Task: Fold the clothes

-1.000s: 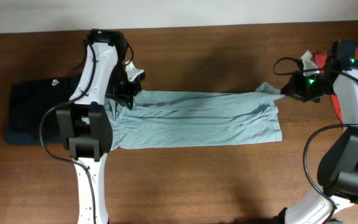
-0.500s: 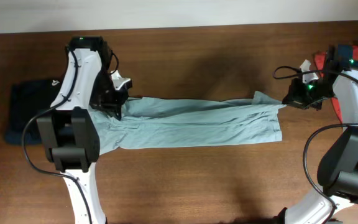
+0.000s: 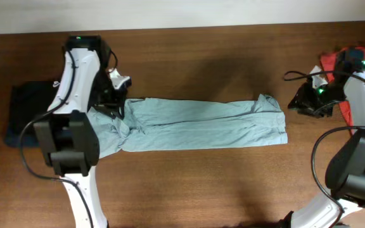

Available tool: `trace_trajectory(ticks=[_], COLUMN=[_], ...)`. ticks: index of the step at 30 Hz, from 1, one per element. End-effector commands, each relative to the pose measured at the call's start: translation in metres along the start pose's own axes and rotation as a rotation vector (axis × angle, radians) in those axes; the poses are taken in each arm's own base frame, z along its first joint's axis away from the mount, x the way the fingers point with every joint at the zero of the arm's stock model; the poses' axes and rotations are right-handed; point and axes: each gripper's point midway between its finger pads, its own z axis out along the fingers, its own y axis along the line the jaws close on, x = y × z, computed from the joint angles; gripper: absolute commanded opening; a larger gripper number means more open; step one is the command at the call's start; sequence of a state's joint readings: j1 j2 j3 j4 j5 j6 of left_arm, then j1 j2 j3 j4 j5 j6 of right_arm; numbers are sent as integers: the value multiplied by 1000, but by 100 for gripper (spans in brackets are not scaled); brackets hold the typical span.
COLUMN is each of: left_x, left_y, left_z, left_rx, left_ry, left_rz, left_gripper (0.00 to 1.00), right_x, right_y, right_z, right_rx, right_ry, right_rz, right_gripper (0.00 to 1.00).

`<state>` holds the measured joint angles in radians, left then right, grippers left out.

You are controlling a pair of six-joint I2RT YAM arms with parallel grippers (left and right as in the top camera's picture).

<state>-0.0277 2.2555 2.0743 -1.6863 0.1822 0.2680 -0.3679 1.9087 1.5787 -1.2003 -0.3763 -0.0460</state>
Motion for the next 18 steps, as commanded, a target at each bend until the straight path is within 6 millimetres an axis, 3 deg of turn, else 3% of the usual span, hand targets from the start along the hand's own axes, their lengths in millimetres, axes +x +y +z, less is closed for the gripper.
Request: trace_trajectory(ticks=[1,5,6,8,9,11,15,18], left_x=[5,22,31,44,62,86,132,150], left_y=[-9,-20,-27,-36,-46,-51,-57,-48], left_z=[-92,-168,-197,-227,-260,-288,-314,-309], left_rx=[-50,-123,-158,-193,-246,-315,-400,-442], left_ry=[-299,-556,-661,-774,-905,-1006,-1113,-1105], left_rz=[10,38,58,81,102,101,48,-35], left_gripper=[27,27,27,27,27,27,27,29], right_x=[-23,-26,-25,-21,-12,1,37,61], right_y=[37,66,73,82,91,102,124,134], right_z=[-41,-91,-109,-132,-154,-178,-220,-227], right_rx=[-159,-198,-193,-185,-177,-169,-150,-110], right_ry=[-114,-219,-262,-323,-383,-444,-557,-572], right_rz=[-104,-210,-234,-266,-297,-330,-402,-429], right_gripper=[44,48,48,49,50,54,58,63])
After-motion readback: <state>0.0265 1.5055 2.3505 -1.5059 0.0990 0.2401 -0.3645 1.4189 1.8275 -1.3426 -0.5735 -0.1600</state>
